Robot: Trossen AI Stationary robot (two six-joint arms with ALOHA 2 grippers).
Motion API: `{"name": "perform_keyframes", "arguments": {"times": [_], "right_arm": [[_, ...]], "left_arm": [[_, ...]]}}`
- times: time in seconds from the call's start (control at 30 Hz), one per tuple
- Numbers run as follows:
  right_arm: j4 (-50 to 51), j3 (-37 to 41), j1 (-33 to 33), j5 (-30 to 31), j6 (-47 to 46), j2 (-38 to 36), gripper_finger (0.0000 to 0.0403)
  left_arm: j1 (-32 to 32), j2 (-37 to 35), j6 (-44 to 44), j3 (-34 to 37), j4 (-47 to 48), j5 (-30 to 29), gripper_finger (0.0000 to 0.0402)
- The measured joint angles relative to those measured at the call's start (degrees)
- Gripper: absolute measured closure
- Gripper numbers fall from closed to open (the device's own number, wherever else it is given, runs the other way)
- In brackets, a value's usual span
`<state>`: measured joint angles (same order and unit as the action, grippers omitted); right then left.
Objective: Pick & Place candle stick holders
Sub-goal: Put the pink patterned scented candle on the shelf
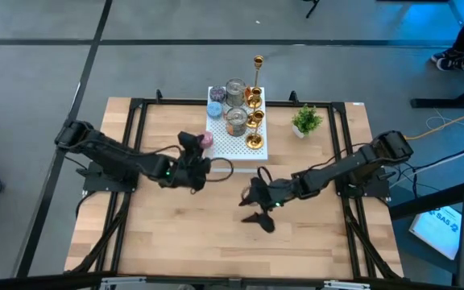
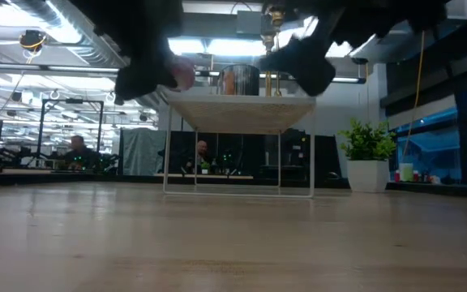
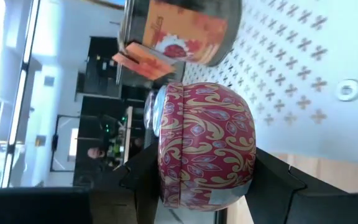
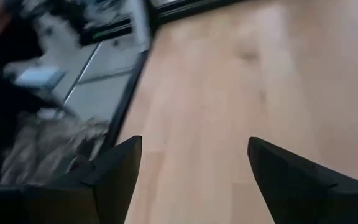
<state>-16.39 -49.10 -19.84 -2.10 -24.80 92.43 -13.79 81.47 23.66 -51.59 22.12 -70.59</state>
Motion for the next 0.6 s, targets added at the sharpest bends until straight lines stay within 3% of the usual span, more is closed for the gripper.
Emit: {"name": "perform_keyframes", "arguments": {"times": [0.1,0.27,0.6], "right_arm": [[3.48,-0.02,-1.06,-2.08,3.65,-2.52,0.0105],[12.47,0.03,-1.97,-2.45,7.45,-9.78,0.0106],[19.84,2.93,-3.53,-2.52,21.15,-31.25,0.0106]], "left_arm": [[1.58,0.0,2.3,0.0,-2.55,1.81,0.0222],[4.28,0.0,10.0,0.0,-6.05,11.98,0.0221],[9.78,0.02,16.33,0.04,-9.32,15.04,0.0221]]}}
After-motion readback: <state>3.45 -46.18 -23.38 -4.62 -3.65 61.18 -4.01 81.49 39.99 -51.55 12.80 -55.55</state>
